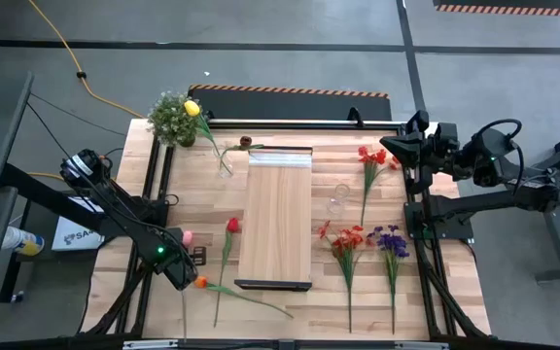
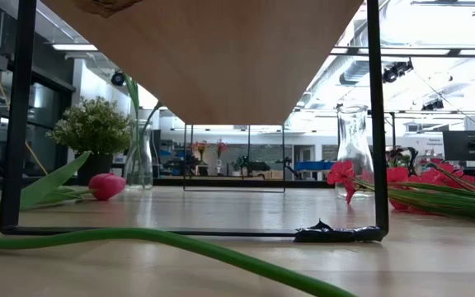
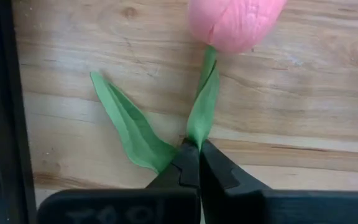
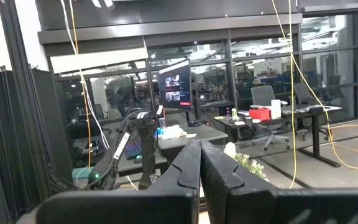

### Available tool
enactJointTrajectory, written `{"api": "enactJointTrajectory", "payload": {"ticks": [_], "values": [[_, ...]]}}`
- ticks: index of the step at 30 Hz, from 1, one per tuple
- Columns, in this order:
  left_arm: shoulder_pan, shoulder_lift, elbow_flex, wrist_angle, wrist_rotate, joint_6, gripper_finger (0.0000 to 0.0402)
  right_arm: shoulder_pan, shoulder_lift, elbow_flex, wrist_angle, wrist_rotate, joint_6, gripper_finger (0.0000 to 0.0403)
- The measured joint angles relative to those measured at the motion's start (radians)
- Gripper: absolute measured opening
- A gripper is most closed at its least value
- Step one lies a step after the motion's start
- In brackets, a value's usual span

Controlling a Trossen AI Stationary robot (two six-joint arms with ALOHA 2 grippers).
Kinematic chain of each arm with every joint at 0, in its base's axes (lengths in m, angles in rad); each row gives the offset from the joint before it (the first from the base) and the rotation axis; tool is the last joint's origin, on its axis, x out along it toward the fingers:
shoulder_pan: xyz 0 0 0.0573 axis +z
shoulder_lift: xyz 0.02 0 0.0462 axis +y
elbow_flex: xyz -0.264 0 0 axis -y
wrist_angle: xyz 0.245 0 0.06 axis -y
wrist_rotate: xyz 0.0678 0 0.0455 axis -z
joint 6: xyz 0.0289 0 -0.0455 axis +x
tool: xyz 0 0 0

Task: Pick and place flowers into a vace then onto a shelf
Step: Put the pink flower into the left vase

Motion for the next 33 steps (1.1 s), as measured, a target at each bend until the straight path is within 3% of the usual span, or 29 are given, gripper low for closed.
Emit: {"api": "enactJointTrajectory", "payload": {"ticks": [5,9,11,18,20,26,33], "values": [[0.022,0.001,0.011,-0.030,-0.011,-0.003,0.0028,0.000,0.000,0.000,0.000,0.000,0.000,0.0000],[0.030,0.006,0.065,-0.181,-0.129,-0.002,0.0027,0.000,0.000,0.000,0.000,0.000,0.000,0.0000],[0.031,0.005,0.122,-0.237,-0.162,-0.003,0.0027,0.000,0.000,0.000,0.000,0.001,0.000,0.0000],[0.040,0.003,0.403,-0.687,-0.256,0.002,0.0027,0.000,0.000,0.000,0.000,0.000,0.000,0.0000],[0.041,0.002,0.504,-0.774,-0.324,0.005,0.0027,0.000,0.000,0.000,0.000,0.000,0.000,0.0000],[0.084,-0.059,0.628,-0.760,-0.698,0.141,0.0027,0.000,0.001,0.000,-0.001,0.000,0.001,0.0000],[0.196,-0.066,0.783,-0.762,-0.842,0.434,0.0026,0.000,0.001,0.000,-0.004,-0.025,0.010,0.0000]]}}
